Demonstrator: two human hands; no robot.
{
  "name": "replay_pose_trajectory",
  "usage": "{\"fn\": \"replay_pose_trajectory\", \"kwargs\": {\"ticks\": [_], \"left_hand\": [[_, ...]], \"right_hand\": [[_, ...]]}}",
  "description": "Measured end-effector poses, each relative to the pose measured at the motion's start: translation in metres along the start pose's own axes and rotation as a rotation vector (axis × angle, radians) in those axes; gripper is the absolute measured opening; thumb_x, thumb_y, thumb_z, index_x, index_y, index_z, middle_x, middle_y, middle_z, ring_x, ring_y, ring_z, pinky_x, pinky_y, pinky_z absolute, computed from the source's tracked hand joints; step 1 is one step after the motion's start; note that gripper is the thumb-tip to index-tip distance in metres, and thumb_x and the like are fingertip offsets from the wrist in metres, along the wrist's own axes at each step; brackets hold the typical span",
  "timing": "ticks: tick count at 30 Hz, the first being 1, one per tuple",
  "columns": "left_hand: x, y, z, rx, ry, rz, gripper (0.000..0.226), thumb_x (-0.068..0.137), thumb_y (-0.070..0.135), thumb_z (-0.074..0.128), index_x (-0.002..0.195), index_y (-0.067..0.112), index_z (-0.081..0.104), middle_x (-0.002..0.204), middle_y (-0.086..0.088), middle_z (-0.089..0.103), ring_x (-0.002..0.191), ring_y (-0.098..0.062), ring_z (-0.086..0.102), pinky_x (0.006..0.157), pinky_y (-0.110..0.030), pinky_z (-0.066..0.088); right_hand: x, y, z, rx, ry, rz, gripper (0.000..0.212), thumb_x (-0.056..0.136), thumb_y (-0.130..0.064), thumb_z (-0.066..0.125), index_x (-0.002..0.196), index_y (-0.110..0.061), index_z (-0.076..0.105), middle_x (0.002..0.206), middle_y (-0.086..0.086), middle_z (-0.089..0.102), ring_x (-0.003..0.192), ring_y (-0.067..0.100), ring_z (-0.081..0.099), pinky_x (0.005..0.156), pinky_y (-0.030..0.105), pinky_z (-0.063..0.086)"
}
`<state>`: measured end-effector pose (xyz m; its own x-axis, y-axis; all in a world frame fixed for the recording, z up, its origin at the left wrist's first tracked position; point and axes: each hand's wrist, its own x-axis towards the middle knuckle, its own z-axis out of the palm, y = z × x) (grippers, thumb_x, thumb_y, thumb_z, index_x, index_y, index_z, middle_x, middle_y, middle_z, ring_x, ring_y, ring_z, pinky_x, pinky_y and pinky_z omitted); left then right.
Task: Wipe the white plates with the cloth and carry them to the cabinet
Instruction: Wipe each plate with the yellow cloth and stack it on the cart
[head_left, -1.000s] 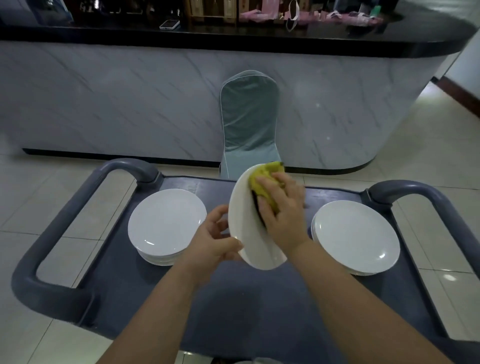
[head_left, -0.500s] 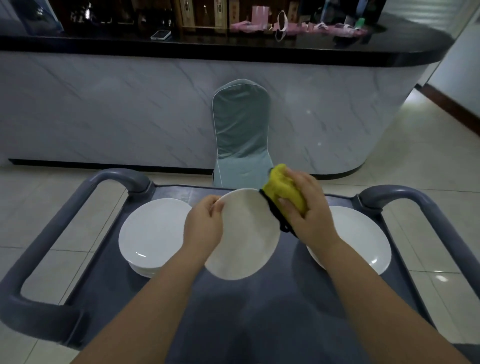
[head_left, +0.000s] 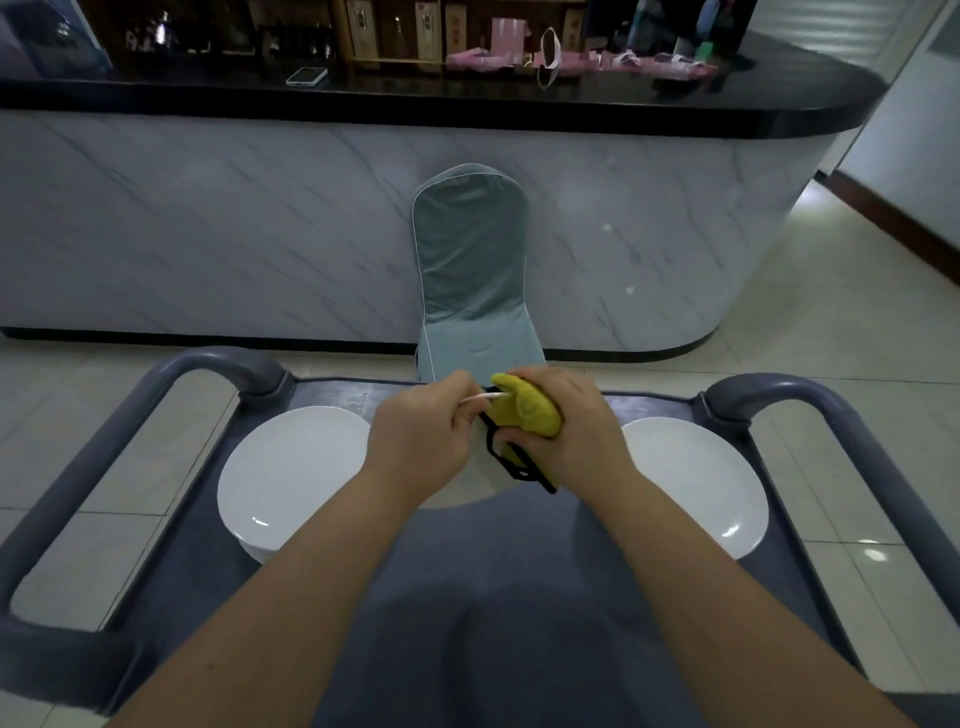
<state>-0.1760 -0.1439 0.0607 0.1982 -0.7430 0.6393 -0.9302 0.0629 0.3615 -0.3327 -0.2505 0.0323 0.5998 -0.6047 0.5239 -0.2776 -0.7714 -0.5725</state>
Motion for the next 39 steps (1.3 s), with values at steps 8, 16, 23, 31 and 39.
{"fn": "replay_pose_trajectory", "kwargs": {"ticks": [8, 16, 23, 31, 39], "left_hand": [[0.001, 0.008, 0.000, 0.028, 0.001, 0.033, 0.023, 0.088, 0.023, 0.062, 0.072, 0.007, 0.066, 0.052, -0.004, 0.055, 0.044, -0.028, 0.049, 0.039, -0.031, 0.040], [0.000, 0.005, -0.013, -0.148, 0.057, -0.195, 0.017, 0.087, 0.028, 0.061, 0.075, 0.016, 0.063, 0.056, 0.007, 0.050, 0.053, -0.020, 0.046, 0.050, -0.030, 0.039], [0.005, 0.001, -0.016, -0.113, 0.043, -0.116, 0.018, 0.088, 0.027, 0.057, 0.080, 0.014, 0.068, 0.065, 0.001, 0.063, 0.059, -0.018, 0.055, 0.054, -0.032, 0.042], [-0.017, 0.015, -0.010, -0.057, 0.098, -0.017, 0.031, 0.092, 0.032, 0.052, 0.079, 0.011, 0.070, 0.063, -0.003, 0.065, 0.055, -0.027, 0.059, 0.049, -0.033, 0.046], [-0.056, 0.000, 0.008, -0.556, 0.352, -0.805, 0.015, 0.094, 0.026, 0.057, 0.079, 0.025, 0.062, 0.071, 0.013, 0.064, 0.064, -0.002, 0.055, 0.060, -0.024, 0.046]], "right_hand": [[-0.006, 0.009, -0.007, -0.036, -0.047, 0.154, 0.034, 0.072, -0.037, 0.080, 0.101, -0.033, 0.063, 0.092, -0.015, 0.065, 0.087, 0.007, 0.056, 0.077, 0.018, 0.041], [-0.012, 0.009, -0.028, 0.019, -0.102, 0.332, 0.031, 0.073, -0.043, 0.077, 0.097, -0.046, 0.058, 0.089, -0.022, 0.065, 0.085, 0.001, 0.059, 0.075, 0.027, 0.049], [0.007, -0.022, -0.018, 0.094, 0.005, 0.186, 0.029, 0.071, -0.040, 0.079, 0.096, -0.037, 0.064, 0.093, -0.018, 0.066, 0.087, 0.001, 0.059, 0.079, 0.021, 0.045], [0.001, -0.036, -0.018, -0.123, -0.013, -0.075, 0.032, 0.074, -0.031, 0.081, 0.100, -0.018, 0.068, 0.092, -0.001, 0.067, 0.083, 0.024, 0.061, 0.073, 0.039, 0.048], [-0.024, -0.003, -0.028, 0.426, 0.027, 0.604, 0.040, 0.063, -0.030, 0.090, 0.093, -0.034, 0.064, 0.088, -0.018, 0.071, 0.083, -0.002, 0.065, 0.071, 0.015, 0.051]]}}
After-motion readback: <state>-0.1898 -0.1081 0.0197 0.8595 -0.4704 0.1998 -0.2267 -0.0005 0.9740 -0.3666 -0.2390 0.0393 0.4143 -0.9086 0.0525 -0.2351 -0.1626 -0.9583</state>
